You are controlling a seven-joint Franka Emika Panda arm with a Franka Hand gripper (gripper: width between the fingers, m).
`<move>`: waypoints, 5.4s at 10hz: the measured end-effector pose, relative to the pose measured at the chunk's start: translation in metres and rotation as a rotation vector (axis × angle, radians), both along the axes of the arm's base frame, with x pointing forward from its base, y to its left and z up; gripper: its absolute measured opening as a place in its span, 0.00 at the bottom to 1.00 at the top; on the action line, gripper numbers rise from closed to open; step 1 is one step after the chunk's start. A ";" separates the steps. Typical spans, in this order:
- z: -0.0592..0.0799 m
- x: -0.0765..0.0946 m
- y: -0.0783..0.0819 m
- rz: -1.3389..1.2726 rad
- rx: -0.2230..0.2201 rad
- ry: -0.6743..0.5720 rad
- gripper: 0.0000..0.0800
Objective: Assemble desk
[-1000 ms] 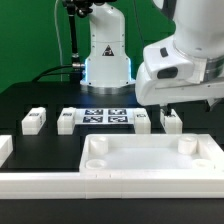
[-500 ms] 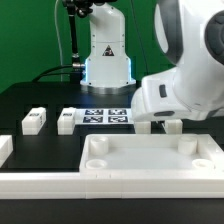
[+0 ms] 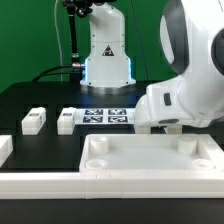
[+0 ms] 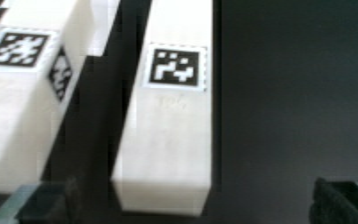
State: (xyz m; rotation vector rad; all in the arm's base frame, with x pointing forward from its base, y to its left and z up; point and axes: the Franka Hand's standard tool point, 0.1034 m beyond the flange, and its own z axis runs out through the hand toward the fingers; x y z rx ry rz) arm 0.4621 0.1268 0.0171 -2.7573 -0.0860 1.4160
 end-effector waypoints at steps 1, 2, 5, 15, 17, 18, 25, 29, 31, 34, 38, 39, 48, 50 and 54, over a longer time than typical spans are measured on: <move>-0.002 -0.006 0.000 0.006 0.000 0.013 0.81; -0.002 -0.007 0.000 0.006 0.000 0.015 0.81; -0.003 -0.006 0.001 0.006 0.004 0.012 0.53; 0.071 0.037 -0.019 0.057 0.104 -0.035 0.36; 0.083 0.037 -0.021 0.055 0.095 -0.033 0.36; 0.077 0.049 -0.019 0.050 0.101 -0.125 0.36; 0.154 0.111 -0.030 -0.011 0.127 -0.580 0.36; 0.155 0.135 -0.032 -0.022 0.148 -0.879 0.36; 0.186 0.162 -0.030 -0.050 0.150 -1.025 0.36; 0.177 0.167 -0.036 -0.057 0.131 -1.222 0.36; 0.173 0.173 -0.038 -0.067 0.110 -1.539 0.36; 0.162 0.168 -0.032 -0.059 0.116 -1.535 0.36; 0.137 0.173 -0.030 -0.042 0.121 -1.503 0.36; 0.128 0.174 -0.024 -0.040 0.128 -1.494 0.36; 0.123 0.174 -0.023 -0.039 0.128 -1.508 0.36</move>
Offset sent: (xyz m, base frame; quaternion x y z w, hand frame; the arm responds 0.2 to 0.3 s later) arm 0.0000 0.0000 0.0000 0.0000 0.0000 0.0000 1.0000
